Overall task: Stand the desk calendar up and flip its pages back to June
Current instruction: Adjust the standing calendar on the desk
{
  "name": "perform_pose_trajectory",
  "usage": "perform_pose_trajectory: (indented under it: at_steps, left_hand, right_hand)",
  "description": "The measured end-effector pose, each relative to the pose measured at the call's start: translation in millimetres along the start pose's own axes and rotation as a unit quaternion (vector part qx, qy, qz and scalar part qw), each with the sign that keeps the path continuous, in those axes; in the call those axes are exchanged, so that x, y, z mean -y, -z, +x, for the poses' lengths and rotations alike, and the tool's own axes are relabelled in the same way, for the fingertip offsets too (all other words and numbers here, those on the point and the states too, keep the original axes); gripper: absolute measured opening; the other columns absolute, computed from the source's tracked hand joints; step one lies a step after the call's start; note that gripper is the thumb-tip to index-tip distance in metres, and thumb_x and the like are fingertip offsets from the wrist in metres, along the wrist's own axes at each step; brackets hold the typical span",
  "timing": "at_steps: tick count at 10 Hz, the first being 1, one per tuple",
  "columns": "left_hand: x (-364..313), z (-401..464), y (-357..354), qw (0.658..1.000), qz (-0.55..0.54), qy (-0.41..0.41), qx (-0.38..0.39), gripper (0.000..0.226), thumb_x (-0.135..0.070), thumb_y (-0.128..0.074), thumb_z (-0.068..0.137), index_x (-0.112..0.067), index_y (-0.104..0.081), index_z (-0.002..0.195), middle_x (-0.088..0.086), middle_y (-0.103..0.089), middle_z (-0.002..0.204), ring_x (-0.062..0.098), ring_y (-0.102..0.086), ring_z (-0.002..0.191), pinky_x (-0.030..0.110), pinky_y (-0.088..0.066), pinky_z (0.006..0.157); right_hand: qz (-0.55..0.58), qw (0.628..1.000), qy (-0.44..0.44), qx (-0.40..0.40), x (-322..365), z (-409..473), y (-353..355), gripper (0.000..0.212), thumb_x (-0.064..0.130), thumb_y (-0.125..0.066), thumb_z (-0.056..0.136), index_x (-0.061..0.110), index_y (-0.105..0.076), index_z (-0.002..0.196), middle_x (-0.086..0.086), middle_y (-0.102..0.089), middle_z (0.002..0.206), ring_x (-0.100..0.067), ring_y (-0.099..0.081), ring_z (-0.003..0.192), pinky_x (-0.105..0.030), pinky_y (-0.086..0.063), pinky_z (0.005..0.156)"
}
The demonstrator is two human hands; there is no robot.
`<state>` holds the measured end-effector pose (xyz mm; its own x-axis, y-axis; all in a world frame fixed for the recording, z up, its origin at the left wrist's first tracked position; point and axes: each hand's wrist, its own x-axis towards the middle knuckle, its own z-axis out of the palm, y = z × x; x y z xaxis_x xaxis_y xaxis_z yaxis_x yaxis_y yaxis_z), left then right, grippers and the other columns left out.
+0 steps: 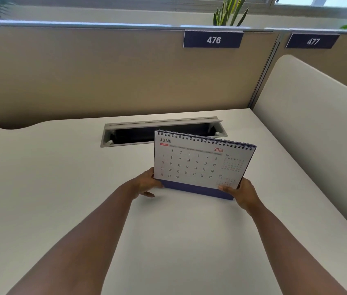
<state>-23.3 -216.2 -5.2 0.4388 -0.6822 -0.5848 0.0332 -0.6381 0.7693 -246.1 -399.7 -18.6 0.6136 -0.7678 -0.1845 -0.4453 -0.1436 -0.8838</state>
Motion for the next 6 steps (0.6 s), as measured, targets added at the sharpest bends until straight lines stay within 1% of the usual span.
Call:
perform_pose_trajectory:
  at_steps: [1, 2, 3, 4, 5, 6]
  left_hand:
    - [0, -3, -4, 0.998, -0.016, -0.022, -0.056, 0.061, 0.001, -0.055, 0.087, -0.015, -0.032, 0.141, 0.010, -0.045, 0.142, 0.024, -0.048, 0.110, 0.040, -0.047, 0.085]
    - [-2, -9, -8, 0.990, -0.003, -0.051, -0.129, 0.054, -0.002, -0.053, 0.089, -0.010, -0.037, 0.139, 0.014, -0.050, 0.138, 0.028, -0.053, 0.106, 0.038, -0.048, 0.085]
    - [-6, -16, -4, 0.980, 0.044, -0.080, -0.178, 0.045, 0.000, -0.051, 0.089, -0.007, -0.045, 0.133, 0.014, -0.055, 0.132, 0.031, -0.055, 0.117, 0.040, -0.049, 0.092]
    - [-14, -27, 5, 0.960, 0.073, -0.115, -0.244, 0.038, 0.010, -0.040, 0.085, -0.003, -0.056, 0.117, 0.015, -0.063, 0.122, 0.029, -0.060, 0.112, 0.038, -0.050, 0.092]
    - [-21, -36, 13, 0.947, 0.092, -0.131, -0.277, 0.037, 0.011, -0.039, 0.084, -0.005, -0.060, 0.111, 0.013, -0.067, 0.116, 0.027, -0.061, 0.108, 0.036, -0.050, 0.091]
    - [-31, -50, 14, 0.937, 0.103, -0.146, -0.302, 0.042, 0.009, -0.038, 0.082, -0.008, -0.059, 0.115, 0.011, -0.067, 0.116, 0.026, -0.060, 0.108, 0.033, -0.048, 0.088]
  right_hand:
    - [-0.032, 0.999, -0.015, -0.007, 2, -2, 1, 0.052, 0.018, -0.074, 0.075, 0.007, -0.053, 0.122, -0.015, -0.060, 0.126, -0.020, -0.054, 0.095, -0.028, -0.048, 0.079]
    - [-0.053, 0.997, -0.001, -0.047, 9, -7, 2, 0.055, 0.026, -0.075, 0.073, 0.009, -0.054, 0.120, -0.013, -0.063, 0.122, -0.019, -0.055, 0.089, -0.023, -0.048, 0.072]
    - [-0.050, 0.995, 0.021, -0.084, 19, -14, 3, 0.052, 0.034, -0.075, 0.072, 0.012, -0.057, 0.116, -0.010, -0.066, 0.115, -0.019, -0.058, 0.083, -0.009, -0.045, 0.058]
    - [-0.083, 0.988, 0.052, -0.123, 34, -25, 9, 0.045, 0.045, -0.062, 0.080, 0.009, -0.064, 0.107, -0.012, -0.070, 0.106, -0.021, -0.059, 0.078, -0.012, -0.043, 0.054]
    - [-0.126, 0.973, 0.069, -0.180, 49, -33, 18, 0.046, 0.049, -0.048, 0.087, 0.009, -0.070, 0.086, -0.010, -0.069, 0.080, -0.027, -0.057, 0.068, -0.018, -0.037, 0.046]
    - [-0.146, 0.956, 0.080, -0.242, 66, -45, 26, 0.049, 0.049, -0.043, 0.088, 0.019, -0.053, 0.051, 0.000, -0.052, 0.051, -0.029, -0.050, 0.057, -0.020, -0.032, 0.043]
